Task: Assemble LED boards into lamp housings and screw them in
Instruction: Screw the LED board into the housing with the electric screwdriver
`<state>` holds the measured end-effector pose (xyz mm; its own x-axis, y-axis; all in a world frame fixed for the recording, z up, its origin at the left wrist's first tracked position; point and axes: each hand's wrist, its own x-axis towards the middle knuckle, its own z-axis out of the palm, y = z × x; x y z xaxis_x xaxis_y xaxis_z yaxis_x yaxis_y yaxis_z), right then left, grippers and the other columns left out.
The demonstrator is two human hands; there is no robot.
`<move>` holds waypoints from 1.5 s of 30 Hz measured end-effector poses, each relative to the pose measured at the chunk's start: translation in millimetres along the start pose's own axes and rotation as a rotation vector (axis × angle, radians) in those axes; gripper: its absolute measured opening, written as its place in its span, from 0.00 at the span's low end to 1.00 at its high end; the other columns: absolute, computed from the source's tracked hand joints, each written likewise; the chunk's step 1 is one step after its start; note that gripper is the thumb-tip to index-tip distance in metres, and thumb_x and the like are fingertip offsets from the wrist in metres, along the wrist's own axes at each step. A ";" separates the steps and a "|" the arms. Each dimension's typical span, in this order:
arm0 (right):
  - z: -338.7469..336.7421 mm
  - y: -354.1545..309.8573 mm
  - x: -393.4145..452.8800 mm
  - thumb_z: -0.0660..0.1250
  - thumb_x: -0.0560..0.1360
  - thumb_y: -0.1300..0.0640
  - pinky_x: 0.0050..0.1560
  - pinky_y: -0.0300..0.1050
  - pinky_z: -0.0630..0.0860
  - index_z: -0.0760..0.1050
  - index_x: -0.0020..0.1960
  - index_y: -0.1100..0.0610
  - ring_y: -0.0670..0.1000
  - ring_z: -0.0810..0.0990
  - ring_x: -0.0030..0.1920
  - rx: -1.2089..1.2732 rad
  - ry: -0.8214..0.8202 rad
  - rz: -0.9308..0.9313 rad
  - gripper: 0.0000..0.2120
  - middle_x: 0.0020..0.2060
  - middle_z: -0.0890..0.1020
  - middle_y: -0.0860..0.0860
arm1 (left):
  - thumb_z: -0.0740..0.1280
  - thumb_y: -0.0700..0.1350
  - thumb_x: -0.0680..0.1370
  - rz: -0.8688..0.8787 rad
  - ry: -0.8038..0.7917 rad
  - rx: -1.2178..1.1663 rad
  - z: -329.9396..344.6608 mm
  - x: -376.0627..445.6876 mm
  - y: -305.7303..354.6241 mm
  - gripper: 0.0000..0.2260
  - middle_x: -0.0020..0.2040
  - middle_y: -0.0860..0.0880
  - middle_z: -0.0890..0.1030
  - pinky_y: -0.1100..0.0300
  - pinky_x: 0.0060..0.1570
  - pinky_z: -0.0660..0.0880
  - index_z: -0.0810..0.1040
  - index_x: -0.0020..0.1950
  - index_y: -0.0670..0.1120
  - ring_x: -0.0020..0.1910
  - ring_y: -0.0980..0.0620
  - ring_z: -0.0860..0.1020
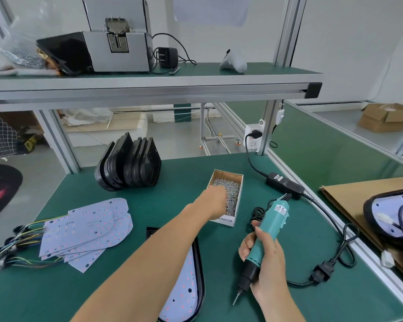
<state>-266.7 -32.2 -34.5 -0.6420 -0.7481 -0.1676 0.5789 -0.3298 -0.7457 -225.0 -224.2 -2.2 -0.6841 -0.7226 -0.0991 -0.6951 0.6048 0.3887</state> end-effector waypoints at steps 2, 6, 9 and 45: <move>-0.3 0.4 0.3 0.63 0.82 0.61 0.26 0.42 0.68 0.76 0.57 0.59 0.52 0.67 0.27 0.002 0.002 -0.002 0.06 0.30 0.69 0.55 | 0.60 0.39 0.82 -0.032 0.087 -0.241 0.0 0.7 -3.0 0.06 0.48 0.43 0.81 0.56 0.30 0.74 0.77 0.50 0.41 0.39 0.47 0.79; -0.7 1.3 1.6 0.63 0.82 0.62 0.25 0.42 0.67 0.75 0.57 0.59 0.52 0.67 0.26 0.001 0.002 -0.004 0.06 0.30 0.69 0.55 | 0.66 0.33 0.80 -0.196 0.108 -0.964 -6.3 -1.8 -2.6 0.06 0.40 0.43 0.82 0.64 0.31 0.75 0.81 0.47 0.35 0.34 0.52 0.77; -0.7 1.4 1.9 0.63 0.82 0.62 0.25 0.42 0.67 0.75 0.58 0.60 0.52 0.67 0.26 0.005 -0.002 -0.006 0.06 0.30 0.70 0.56 | 0.69 0.29 0.78 -0.279 0.041 -1.374 -14.5 -7.3 0.0 0.02 0.38 0.41 0.82 0.65 0.33 0.78 0.80 0.46 0.34 0.32 0.53 0.77; 88.9 -46.1 -41.8 0.64 0.81 0.47 0.33 0.40 0.68 0.79 0.54 0.50 0.47 0.67 0.29 0.241 -0.255 -0.113 0.09 0.33 0.73 0.47 | 0.74 0.41 0.73 -0.349 -0.043 -2.293 -40.6 -241.1 -21.0 0.04 0.35 0.51 0.69 0.67 0.27 0.53 0.82 0.40 0.41 0.27 0.57 0.65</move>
<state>-221.8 -36.9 64.1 -0.5804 -0.8086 0.0964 0.6324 -0.5222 -0.5721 -36.4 -76.3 50.7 -0.6607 -0.6547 -0.3673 0.5359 -0.7539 0.3801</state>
